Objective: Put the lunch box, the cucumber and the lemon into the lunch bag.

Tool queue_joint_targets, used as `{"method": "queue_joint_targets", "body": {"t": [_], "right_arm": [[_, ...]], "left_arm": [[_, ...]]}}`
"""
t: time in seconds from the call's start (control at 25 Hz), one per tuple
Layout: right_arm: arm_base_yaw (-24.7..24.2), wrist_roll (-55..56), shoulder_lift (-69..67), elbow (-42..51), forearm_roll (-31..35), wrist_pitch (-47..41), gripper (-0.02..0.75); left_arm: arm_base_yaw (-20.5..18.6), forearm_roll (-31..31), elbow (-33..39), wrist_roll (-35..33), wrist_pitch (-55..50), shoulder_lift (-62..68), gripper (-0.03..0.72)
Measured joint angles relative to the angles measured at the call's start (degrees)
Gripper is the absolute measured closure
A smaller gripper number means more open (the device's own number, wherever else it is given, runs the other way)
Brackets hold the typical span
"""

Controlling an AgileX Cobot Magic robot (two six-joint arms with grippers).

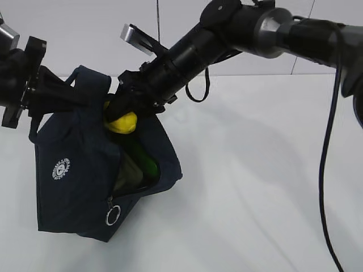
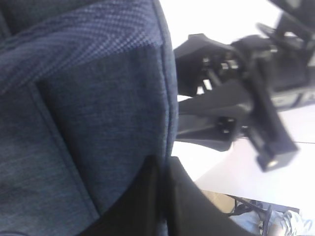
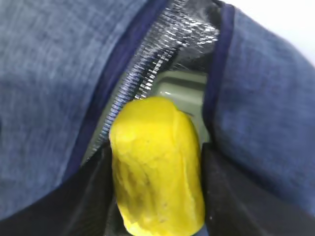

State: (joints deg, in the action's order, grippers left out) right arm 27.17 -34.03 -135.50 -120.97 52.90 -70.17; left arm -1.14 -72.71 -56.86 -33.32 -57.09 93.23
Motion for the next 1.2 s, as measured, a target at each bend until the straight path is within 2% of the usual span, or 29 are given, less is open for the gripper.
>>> {"method": "queue_joint_targets", "body": {"t": [0.16,0.48,0.56,0.72,0.96,1.04,1.2], "right_arm": [[0.0,-3.0,-1.1,0.0,3.6,0.1,0.340],[0.0,-7.9,-1.6,0.0,4.3,0.1,0.339],[0.0,-9.4,-1.6,0.0,4.3,0.1,0.311],[0.0,-11.2,-1.6,0.0,4.3,0.1,0.189],[0.0,-11.5,-1.6,0.0,4.3,0.1,0.159],[0.0,-11.4,-1.6,-0.1,3.3,0.1,0.158],[0.0,-8.1,-0.8,-1.6,-3.1,0.1,0.157]], "left_arm": [[0.0,0.0,0.0,0.0,-0.1,0.0,0.694],[0.0,0.0,0.0,0.0,-0.2,0.0,0.694],[0.0,0.0,0.0,0.0,-0.2,0.0,0.694],[0.0,0.0,0.0,0.0,-0.2,0.0,0.694],[0.0,0.0,0.0,0.0,-0.3,0.0,0.694],[0.0,0.0,0.0,0.0,-0.3,0.0,0.694],[0.0,-0.1,0.0,0.0,-0.3,0.0,0.694]]}}
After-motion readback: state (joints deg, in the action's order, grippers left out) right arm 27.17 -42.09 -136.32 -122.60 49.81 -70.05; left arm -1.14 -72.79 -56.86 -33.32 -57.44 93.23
